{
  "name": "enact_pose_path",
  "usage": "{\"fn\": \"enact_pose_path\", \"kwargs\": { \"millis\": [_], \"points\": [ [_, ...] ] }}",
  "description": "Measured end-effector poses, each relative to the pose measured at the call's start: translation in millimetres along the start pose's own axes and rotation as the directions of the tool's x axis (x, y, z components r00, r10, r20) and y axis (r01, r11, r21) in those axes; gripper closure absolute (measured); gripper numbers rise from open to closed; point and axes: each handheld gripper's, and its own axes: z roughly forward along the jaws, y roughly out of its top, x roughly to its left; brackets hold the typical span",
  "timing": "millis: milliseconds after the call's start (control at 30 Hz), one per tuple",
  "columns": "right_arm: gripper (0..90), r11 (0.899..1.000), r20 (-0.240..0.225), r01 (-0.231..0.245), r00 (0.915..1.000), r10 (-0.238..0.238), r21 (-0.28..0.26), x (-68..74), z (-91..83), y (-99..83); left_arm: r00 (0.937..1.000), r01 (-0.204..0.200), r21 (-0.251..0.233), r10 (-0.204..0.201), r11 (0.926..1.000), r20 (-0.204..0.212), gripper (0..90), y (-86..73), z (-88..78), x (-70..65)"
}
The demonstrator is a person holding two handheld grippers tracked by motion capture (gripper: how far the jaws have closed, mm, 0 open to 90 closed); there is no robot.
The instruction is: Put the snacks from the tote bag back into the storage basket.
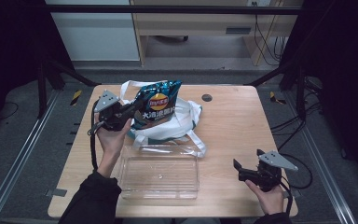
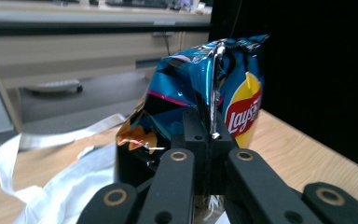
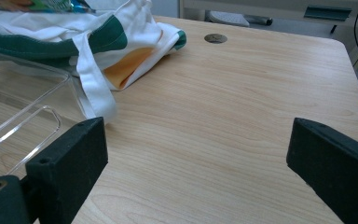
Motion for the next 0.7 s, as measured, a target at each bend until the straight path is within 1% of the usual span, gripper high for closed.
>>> {"fn": "enact_pose_path", "kwargs": {
  "millis": [100, 267, 500, 700],
  "points": [
    [5.4, 1.0, -0.001, -0.001, 1.0, 0.001, -0.001, 0.3, -0.2, 0.2, 0.9997, -0.021, -0.024, 0.021, 0.9995, 0.01, 90.0, 8.7, -6.8, -5.7],
    [5.4, 1.0, -0.002, -0.001, 1.0, 0.001, -0.002, 0.6, -0.3, 0.2, 0.999, -0.035, -0.048, 0.036, 0.9982, 0.027, 90.0, 18.6, -16.6, -11.4],
    [5.4, 1.0, -0.001, -0.003, 1.0, 0.003, -0.002, 0.3, -0.6, 0.3, 0.9968, -0.056, -0.07, 0.06, 0.996, 0.053, 90.0, 26.9, -30.8, -21.1],
    [5.4, 1.0, 0.0, -0.004, 1.0, 0.004, -0.001, 0.4, -0.7, 0.2, 0.9933, -0.078, -0.088, 0.085, 0.9931, 0.079, 90.0, 29.7, -47.3, -31.2]
  ]
}}
